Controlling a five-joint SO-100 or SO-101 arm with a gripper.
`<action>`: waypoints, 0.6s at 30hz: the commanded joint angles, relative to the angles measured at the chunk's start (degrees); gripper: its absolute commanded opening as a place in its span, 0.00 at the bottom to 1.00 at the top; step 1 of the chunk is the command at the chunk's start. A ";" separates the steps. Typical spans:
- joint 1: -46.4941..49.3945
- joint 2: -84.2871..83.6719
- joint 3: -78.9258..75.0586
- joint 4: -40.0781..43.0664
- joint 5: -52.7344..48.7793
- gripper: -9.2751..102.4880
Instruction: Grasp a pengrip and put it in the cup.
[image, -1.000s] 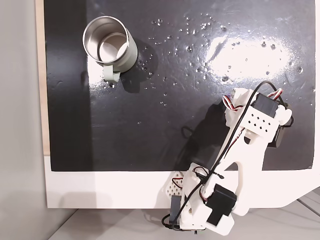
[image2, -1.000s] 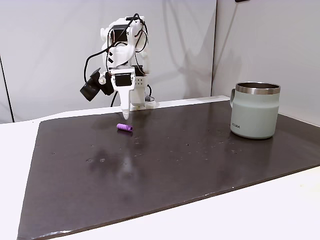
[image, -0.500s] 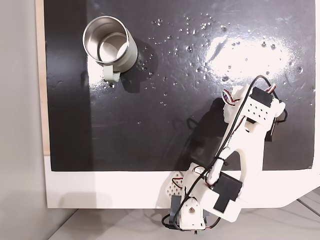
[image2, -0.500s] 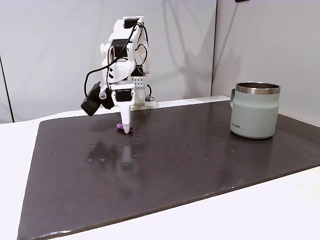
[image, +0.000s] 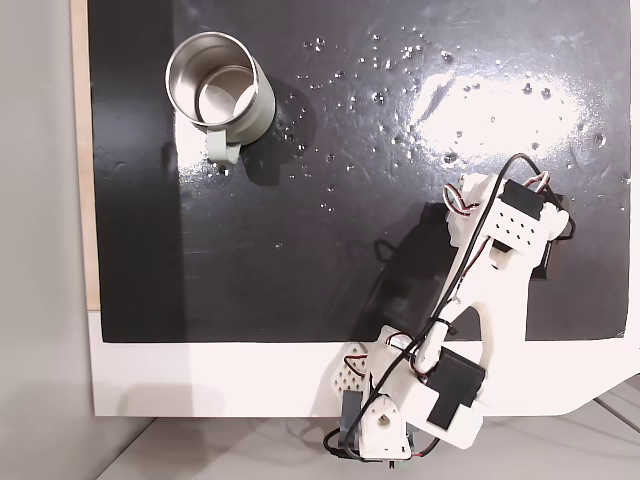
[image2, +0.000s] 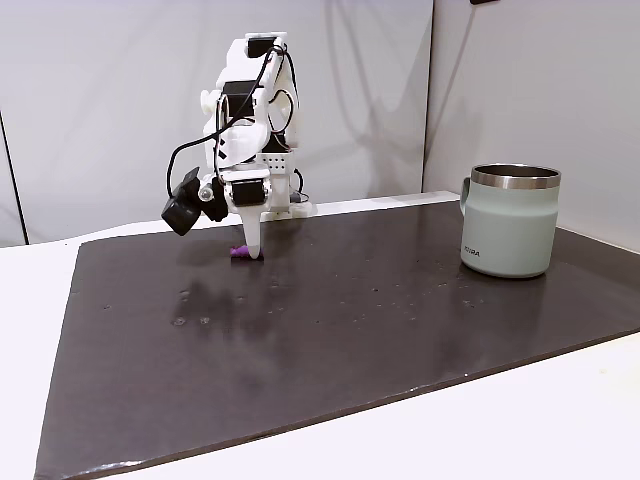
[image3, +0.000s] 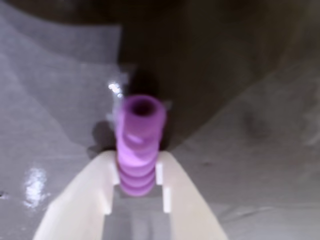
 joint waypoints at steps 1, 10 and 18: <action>0.44 3.43 -2.46 2.72 0.44 0.08; -7.12 11.78 -18.90 13.97 6.06 0.08; -16.52 11.43 -32.70 21.01 13.36 0.08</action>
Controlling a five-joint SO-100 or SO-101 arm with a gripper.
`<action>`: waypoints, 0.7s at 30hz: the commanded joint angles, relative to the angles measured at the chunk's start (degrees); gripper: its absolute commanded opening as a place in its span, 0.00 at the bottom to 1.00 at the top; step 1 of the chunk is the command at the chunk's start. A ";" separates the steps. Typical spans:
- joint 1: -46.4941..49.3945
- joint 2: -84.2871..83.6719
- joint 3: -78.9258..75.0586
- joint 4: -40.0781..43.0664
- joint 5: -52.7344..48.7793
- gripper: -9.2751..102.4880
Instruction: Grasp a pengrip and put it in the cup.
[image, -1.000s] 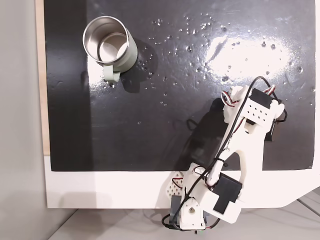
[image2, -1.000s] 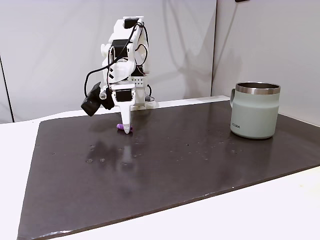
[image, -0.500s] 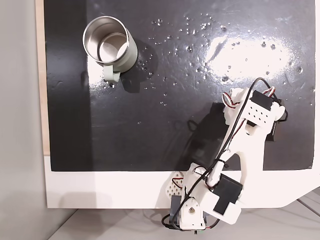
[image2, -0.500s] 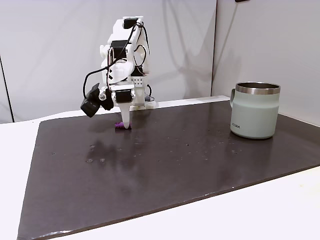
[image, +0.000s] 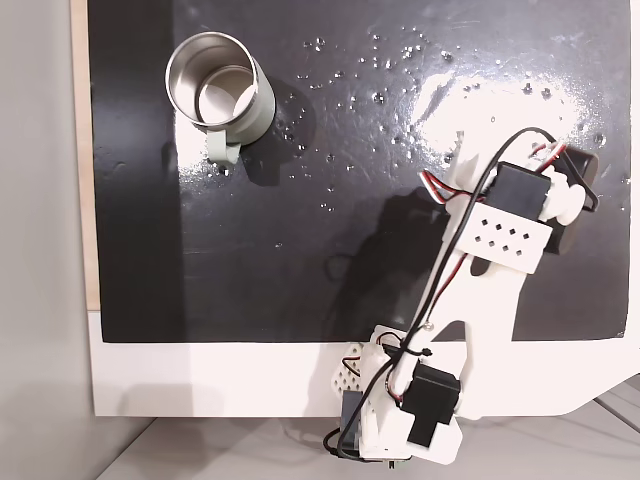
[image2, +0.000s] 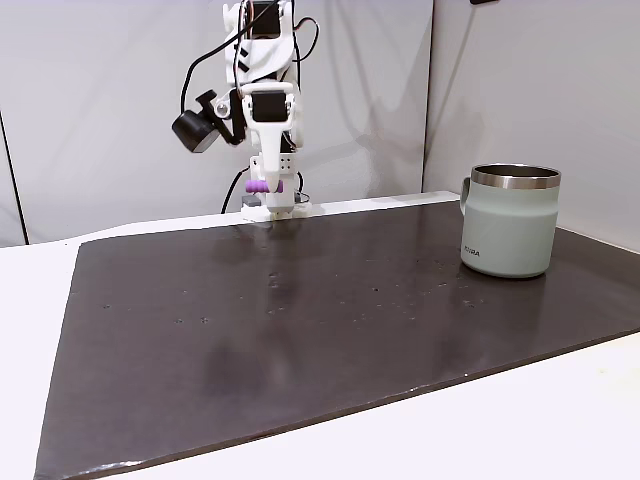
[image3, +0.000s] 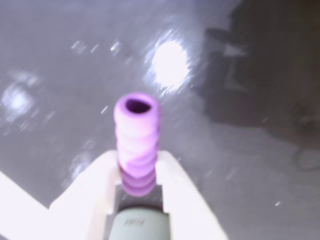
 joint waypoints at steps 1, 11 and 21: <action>-5.80 2.81 -5.89 2.81 2.81 0.08; -28.56 2.29 -10.28 8.17 8.88 0.08; -45.18 -5.45 -18.54 10.28 10.63 0.08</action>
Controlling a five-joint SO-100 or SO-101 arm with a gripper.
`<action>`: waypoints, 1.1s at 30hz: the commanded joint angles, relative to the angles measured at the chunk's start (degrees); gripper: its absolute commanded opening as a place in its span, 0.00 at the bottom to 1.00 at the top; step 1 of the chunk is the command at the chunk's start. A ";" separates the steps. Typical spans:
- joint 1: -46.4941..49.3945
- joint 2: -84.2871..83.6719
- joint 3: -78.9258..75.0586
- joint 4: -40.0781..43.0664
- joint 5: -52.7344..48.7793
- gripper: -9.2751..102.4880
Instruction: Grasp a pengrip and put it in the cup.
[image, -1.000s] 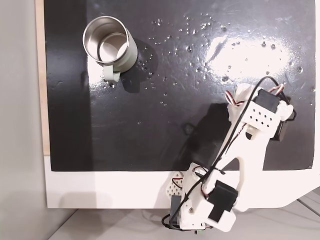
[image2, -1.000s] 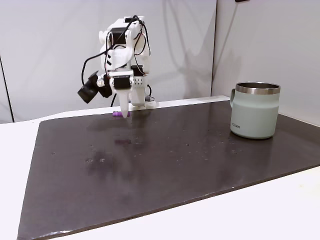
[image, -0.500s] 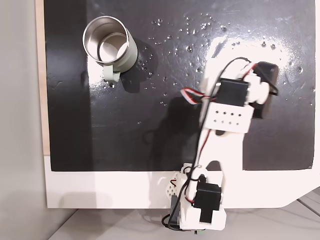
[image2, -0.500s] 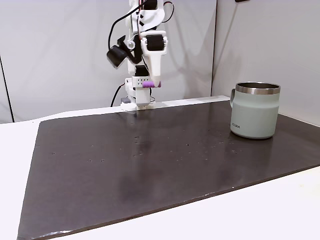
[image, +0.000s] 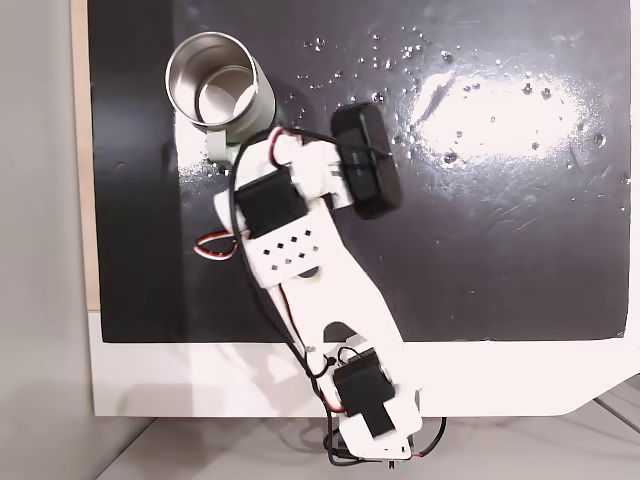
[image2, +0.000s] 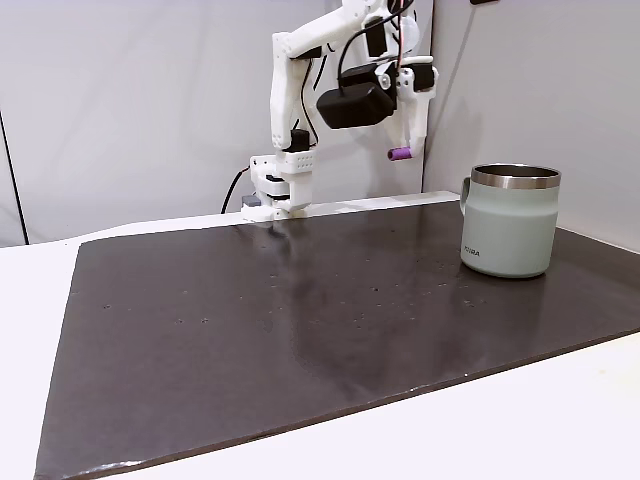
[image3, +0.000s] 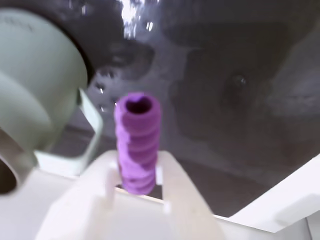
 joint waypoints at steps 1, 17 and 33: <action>-3.69 -2.37 -7.38 0.97 1.14 0.08; -11.43 -20.04 -37.35 1.41 2.37 0.08; -4.92 -36.04 -63.54 -2.99 2.29 0.08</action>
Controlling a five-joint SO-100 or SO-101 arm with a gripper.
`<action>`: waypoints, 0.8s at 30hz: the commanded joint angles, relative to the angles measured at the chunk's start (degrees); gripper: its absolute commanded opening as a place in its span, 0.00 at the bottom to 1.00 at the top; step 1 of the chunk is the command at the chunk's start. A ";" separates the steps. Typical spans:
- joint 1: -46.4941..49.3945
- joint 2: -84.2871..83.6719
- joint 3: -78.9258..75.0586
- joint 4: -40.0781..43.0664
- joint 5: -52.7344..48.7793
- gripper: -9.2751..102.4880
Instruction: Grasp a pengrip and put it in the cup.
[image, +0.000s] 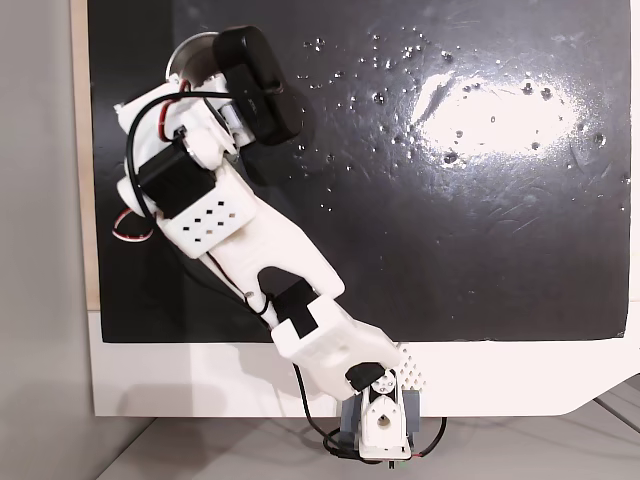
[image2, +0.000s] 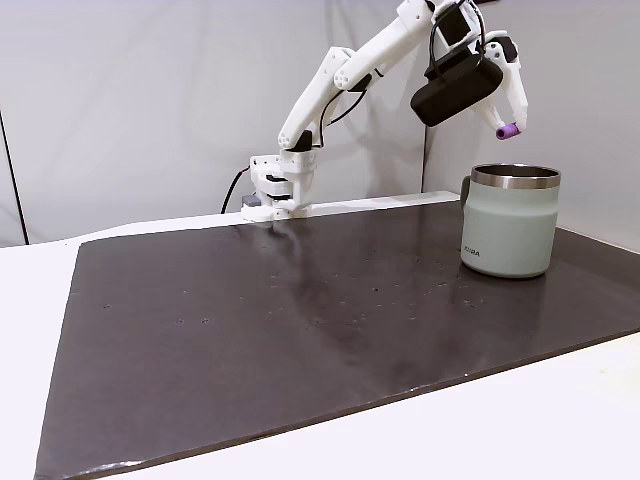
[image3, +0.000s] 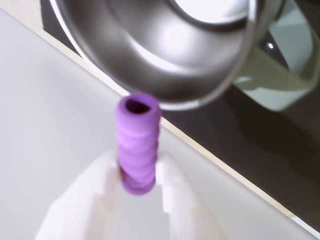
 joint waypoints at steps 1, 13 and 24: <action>2.37 -1.14 -7.47 -1.67 0.18 0.08; 4.75 -4.13 -11.07 -0.62 -0.70 0.13; 5.45 -7.29 -17.05 3.87 -2.99 0.30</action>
